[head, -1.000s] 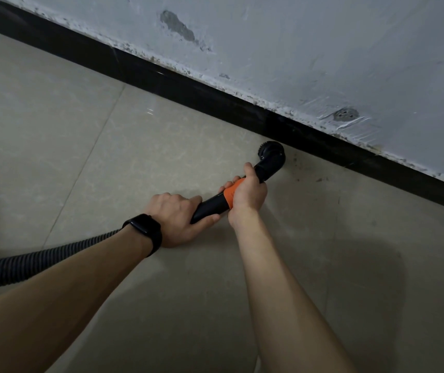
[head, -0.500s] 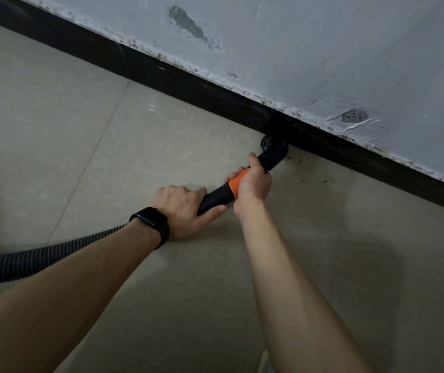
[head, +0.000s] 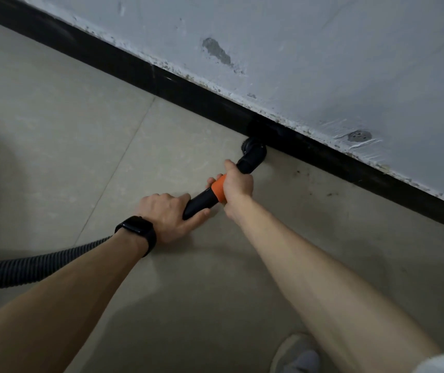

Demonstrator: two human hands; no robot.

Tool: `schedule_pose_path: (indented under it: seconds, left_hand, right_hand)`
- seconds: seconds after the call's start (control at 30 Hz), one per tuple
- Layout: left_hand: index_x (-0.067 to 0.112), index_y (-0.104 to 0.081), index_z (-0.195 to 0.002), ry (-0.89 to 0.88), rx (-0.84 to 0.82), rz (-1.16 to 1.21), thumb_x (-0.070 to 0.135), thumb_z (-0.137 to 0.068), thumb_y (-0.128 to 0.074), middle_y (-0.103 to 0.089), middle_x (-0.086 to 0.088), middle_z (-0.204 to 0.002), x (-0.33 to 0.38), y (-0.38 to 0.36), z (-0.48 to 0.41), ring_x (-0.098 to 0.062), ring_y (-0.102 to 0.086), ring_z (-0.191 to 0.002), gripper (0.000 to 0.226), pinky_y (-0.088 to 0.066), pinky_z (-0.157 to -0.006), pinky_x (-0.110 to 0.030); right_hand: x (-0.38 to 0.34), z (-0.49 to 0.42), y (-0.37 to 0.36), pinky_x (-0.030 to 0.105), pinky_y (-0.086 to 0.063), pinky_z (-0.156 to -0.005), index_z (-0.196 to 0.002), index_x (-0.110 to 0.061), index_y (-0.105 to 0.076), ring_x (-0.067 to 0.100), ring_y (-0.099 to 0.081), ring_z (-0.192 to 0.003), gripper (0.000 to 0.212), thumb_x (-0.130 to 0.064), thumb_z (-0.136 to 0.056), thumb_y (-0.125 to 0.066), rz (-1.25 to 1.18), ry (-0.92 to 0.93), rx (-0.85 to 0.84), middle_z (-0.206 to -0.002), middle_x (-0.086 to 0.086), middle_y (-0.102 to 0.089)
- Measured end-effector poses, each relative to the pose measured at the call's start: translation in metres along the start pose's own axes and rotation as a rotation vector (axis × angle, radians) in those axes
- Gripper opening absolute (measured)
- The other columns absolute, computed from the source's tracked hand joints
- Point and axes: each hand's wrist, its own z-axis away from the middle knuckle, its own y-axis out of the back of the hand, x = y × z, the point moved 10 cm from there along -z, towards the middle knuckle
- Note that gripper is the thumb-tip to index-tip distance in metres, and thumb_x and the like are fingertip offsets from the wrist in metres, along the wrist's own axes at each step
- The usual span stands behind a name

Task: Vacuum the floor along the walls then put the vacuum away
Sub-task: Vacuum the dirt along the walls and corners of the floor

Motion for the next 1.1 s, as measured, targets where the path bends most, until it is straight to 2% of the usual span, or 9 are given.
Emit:
schedule_pose_path:
  seconds: [0.07, 0.13, 0.2, 0.33, 0.47, 0.6, 0.73, 0.87, 1.1]
  left_hand:
    - [0.03, -0.037, -0.071, 0.008, -0.007, 0.008, 0.091, -0.067, 0.004, -0.049, 0.008, -0.058, -0.003, 0.002, 0.008, -0.012, -0.047, -0.049, 0.074, -0.028, -0.047, -0.028]
    - [0.03, -0.037, -0.072, 0.01, -0.022, 0.02, 0.091, -0.066, 0.003, -0.049, 0.009, -0.058, -0.002, 0.003, 0.017, -0.01, -0.046, -0.049, 0.073, -0.027, -0.047, -0.028]
    - [0.031, -0.038, -0.073, 0.001, -0.043, 0.022, 0.09, -0.067, -0.001, -0.049, 0.01, -0.058, 0.005, 0.005, 0.025, -0.008, -0.044, -0.048, 0.07, -0.025, -0.046, -0.027]
    - [0.032, -0.041, -0.075, -0.081, -0.112, 0.031, 0.09, -0.069, -0.008, -0.052, 0.01, -0.059, 0.04, 0.004, 0.042, -0.008, -0.047, -0.05, 0.068, -0.028, -0.047, -0.027]
    - [0.033, -0.042, -0.077, -0.182, -0.18, 0.028, 0.09, -0.07, -0.009, -0.054, 0.01, -0.06, 0.096, 0.004, 0.053, -0.008, -0.051, -0.052, 0.066, -0.032, -0.047, -0.027]
    - [0.033, -0.041, -0.079, -0.244, -0.266, -0.001, 0.09, -0.073, -0.017, -0.055, 0.01, -0.065, 0.14, -0.002, 0.048, -0.008, -0.053, -0.055, 0.062, -0.036, -0.05, -0.026]
    - [0.032, -0.043, -0.09, -0.266, -0.399, 0.068, 0.076, -0.081, -0.046, -0.057, 0.01, -0.075, 0.182, -0.028, 0.05, -0.012, -0.057, -0.065, 0.044, -0.043, -0.056, -0.029]
    - [0.029, -0.045, -0.108, -0.299, -0.476, 0.167, 0.053, -0.085, -0.061, -0.064, 0.001, -0.104, 0.229, -0.055, 0.058, -0.021, -0.062, -0.089, 0.037, -0.052, -0.075, -0.035]
    - [0.03, -0.044, -0.122, -0.394, -0.489, 0.165, 0.056, -0.086, -0.061, -0.061, 0.002, -0.117, 0.288, -0.086, 0.05, -0.021, -0.061, -0.1, 0.047, -0.048, -0.077, -0.032]
  right_hand:
    - [0.001, 0.009, -0.001, 0.038, -0.062, -0.067, -0.127, -0.005, -0.053, 0.024, -0.072, -0.061, 0.043, -0.034, -0.099, -0.067, 0.138, -0.036, -0.034, -0.087, 0.01, -0.068]
    - [-0.001, 0.02, 0.004, 0.045, -0.064, -0.08, -0.137, -0.005, -0.048, 0.031, -0.074, -0.095, 0.056, -0.04, -0.098, -0.069, 0.349, -0.055, -0.072, -0.119, 0.014, -0.067]
    - [-0.004, 0.036, 0.013, 0.043, -0.065, -0.077, -0.139, -0.004, -0.048, 0.032, -0.069, -0.109, 0.058, -0.038, -0.098, -0.07, 0.488, -0.062, -0.145, -0.129, 0.016, -0.062]
    - [-0.005, 0.071, 0.061, 0.034, -0.065, -0.07, -0.127, -0.007, -0.049, 0.026, -0.074, -0.097, 0.05, -0.035, -0.095, -0.075, 0.545, -0.12, -0.246, -0.12, 0.015, -0.066]
    - [-0.011, 0.089, 0.131, 0.032, -0.065, -0.072, -0.126, -0.008, -0.051, 0.026, -0.073, -0.102, 0.053, -0.036, -0.091, -0.079, 0.377, -0.055, -0.135, -0.123, 0.015, -0.066]
    - [-0.001, 0.087, 0.182, 0.036, -0.063, -0.064, -0.126, -0.004, -0.052, 0.028, -0.072, -0.1, 0.052, -0.032, -0.091, -0.079, 0.006, 0.025, 0.077, -0.12, 0.016, -0.063]
    - [0.013, 0.075, 0.221, 0.045, -0.063, -0.063, -0.119, -0.006, -0.053, 0.026, -0.075, -0.069, 0.03, -0.021, -0.099, -0.07, -0.474, -0.005, 0.155, -0.104, 0.015, -0.059]
    - [0.011, 0.063, 0.285, 0.032, -0.056, -0.048, -0.096, -0.006, -0.052, 0.019, -0.059, -0.05, 0.019, -0.02, -0.104, -0.062, -0.504, 0.013, 0.344, -0.078, 0.009, -0.053]
    - [0.003, 0.042, 0.352, 0.032, -0.053, -0.051, -0.09, -0.007, -0.055, 0.017, -0.053, -0.046, 0.02, -0.02, -0.103, -0.063, -0.464, 0.055, 0.478, -0.061, 0.001, -0.05]
